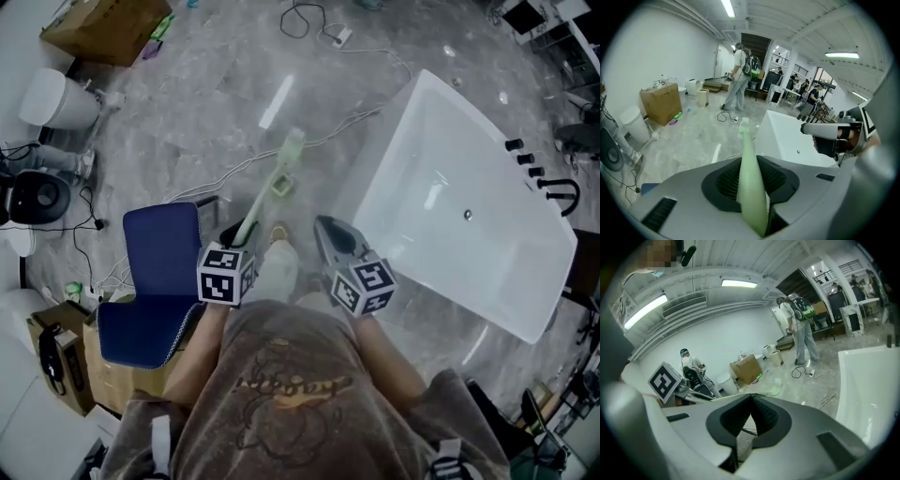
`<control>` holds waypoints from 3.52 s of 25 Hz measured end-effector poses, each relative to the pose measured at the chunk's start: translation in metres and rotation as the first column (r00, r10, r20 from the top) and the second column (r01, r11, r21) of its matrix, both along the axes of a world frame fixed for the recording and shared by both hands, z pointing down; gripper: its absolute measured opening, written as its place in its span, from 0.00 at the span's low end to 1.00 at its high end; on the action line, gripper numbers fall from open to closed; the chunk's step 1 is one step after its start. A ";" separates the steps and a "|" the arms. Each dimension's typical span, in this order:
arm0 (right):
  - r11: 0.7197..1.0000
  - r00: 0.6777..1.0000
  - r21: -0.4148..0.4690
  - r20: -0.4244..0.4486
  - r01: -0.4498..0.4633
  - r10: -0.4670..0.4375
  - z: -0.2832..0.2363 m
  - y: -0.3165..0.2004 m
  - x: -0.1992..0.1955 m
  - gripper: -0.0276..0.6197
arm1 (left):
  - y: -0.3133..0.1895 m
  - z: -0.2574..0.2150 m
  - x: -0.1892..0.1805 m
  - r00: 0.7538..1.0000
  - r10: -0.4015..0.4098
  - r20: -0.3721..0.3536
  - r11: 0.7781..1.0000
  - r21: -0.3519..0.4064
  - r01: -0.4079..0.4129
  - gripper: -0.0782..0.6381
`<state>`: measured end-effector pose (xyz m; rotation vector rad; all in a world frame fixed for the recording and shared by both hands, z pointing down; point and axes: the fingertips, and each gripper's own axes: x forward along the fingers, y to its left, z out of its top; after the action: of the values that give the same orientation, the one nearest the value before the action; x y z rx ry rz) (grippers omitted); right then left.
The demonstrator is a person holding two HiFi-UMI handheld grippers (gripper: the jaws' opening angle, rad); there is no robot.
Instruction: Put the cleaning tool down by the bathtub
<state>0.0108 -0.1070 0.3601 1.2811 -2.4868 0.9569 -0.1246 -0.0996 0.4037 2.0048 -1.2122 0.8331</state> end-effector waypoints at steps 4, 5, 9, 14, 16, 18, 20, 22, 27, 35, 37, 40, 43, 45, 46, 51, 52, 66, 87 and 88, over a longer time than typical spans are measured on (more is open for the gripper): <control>1.000 1.000 -0.013 -0.018 0.003 -0.003 0.031 -0.011 -0.008 0.04 | -0.010 0.031 -0.007 1.000 0.011 0.007 1.000 -0.021 -0.011 0.25; 1.000 1.000 -0.018 -0.023 0.001 -0.002 0.039 -0.014 -0.009 0.04 | -0.012 0.039 -0.009 1.000 0.014 0.008 1.000 -0.027 -0.013 0.25; 0.999 0.999 -0.043 -0.050 -0.003 0.001 0.067 -0.021 -0.015 0.04 | -0.021 0.068 -0.015 1.000 0.017 0.002 0.998 -0.053 -0.017 0.25; 0.997 0.998 -0.071 -0.065 -0.019 0.014 0.104 -0.035 -0.016 0.04 | -0.035 0.105 -0.013 1.000 0.018 -0.011 0.997 -0.076 -0.019 0.25; 0.997 0.997 -0.079 -0.072 -0.024 0.018 0.119 -0.041 -0.019 0.04 | -0.040 0.120 -0.015 1.000 0.020 -0.017 0.996 -0.084 -0.022 0.25; 0.996 0.997 -0.080 -0.078 -0.029 0.023 0.132 -0.049 -0.021 0.04 | -0.045 0.135 -0.017 1.000 0.026 -0.018 0.995 -0.091 -0.028 0.25; 0.996 0.996 -0.082 -0.082 -0.036 0.029 0.146 -0.056 -0.022 0.04 | -0.050 0.150 -0.018 0.999 0.032 -0.013 0.994 -0.101 -0.033 0.25; 0.995 0.996 -0.092 -0.084 -0.042 0.034 0.162 -0.061 -0.023 0.04 | -0.054 0.166 -0.019 0.999 0.036 -0.008 0.993 -0.114 -0.037 0.25; 0.991 0.995 -0.126 -0.094 -0.039 0.027 0.204 -0.065 -0.028 0.04 | -0.064 0.209 -0.022 0.999 0.037 -0.005 0.990 -0.139 -0.038 0.25; 0.986 0.994 -0.160 -0.100 -0.049 0.033 0.260 -0.076 -0.028 0.04 | -0.072 0.275 -0.020 0.998 0.067 0.016 0.980 -0.190 -0.062 0.25; 0.985 0.994 -0.168 -0.101 -0.047 0.031 0.273 -0.079 -0.028 0.04 | -0.073 0.291 -0.020 0.997 0.077 0.025 0.976 -0.204 -0.071 0.25; 0.982 0.995 -0.186 -0.097 -0.046 0.028 0.292 -0.079 -0.029 0.04 | -0.071 0.313 -0.023 0.995 0.092 0.043 0.971 -0.225 -0.080 0.25; 0.979 0.995 -0.199 -0.093 -0.041 0.023 0.304 -0.078 -0.031 0.04 | -0.070 0.333 -0.026 0.992 0.110 0.061 0.963 -0.253 -0.091 0.25; 0.979 0.996 -0.202 -0.088 -0.035 0.018 0.308 -0.080 -0.033 0.04 | -0.071 0.345 -0.028 0.990 0.119 0.073 0.958 -0.269 -0.095 0.25; 0.979 0.996 -0.203 -0.086 -0.033 0.016 0.309 -0.081 -0.034 0.04 | -0.072 0.352 -0.028 0.989 0.122 0.078 0.956 -0.277 -0.096 0.25; 0.977 0.997 -0.210 -0.079 -0.034 0.017 0.311 -0.083 -0.035 0.04 | -0.068 0.383 -0.025 0.985 0.144 0.096 0.940 -0.324 -0.106 0.25; 0.977 0.997 -0.211 -0.078 -0.034 0.018 0.312 -0.083 -0.034 0.04 | -0.067 0.389 -0.025 0.984 0.146 0.100 0.937 -0.334 -0.106 0.25; 0.971 0.997 -0.234 -0.073 -0.038 0.022 0.324 -0.080 -0.022 0.04 | -0.045 0.466 -0.018 0.968 0.204 0.144 0.870 -0.480 -0.112 0.25; 0.964 0.997 -0.257 -0.045 -0.067 0.057 0.335 -0.077 -0.009 0.04 | -0.067 0.493 -0.013 0.924 0.324 0.203 0.785 -0.603 -0.143 0.25; 0.964 0.997 -0.258 -0.044 -0.068 0.059 0.336 -0.078 -0.008 0.04 | -0.069 0.494 -0.013 0.923 0.327 0.204 0.780 -0.610 -0.142 0.25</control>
<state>0.0031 -0.1848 0.6961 1.2853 -2.2151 1.2166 -0.1381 -0.1685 0.8980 1.5566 -0.7126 1.4831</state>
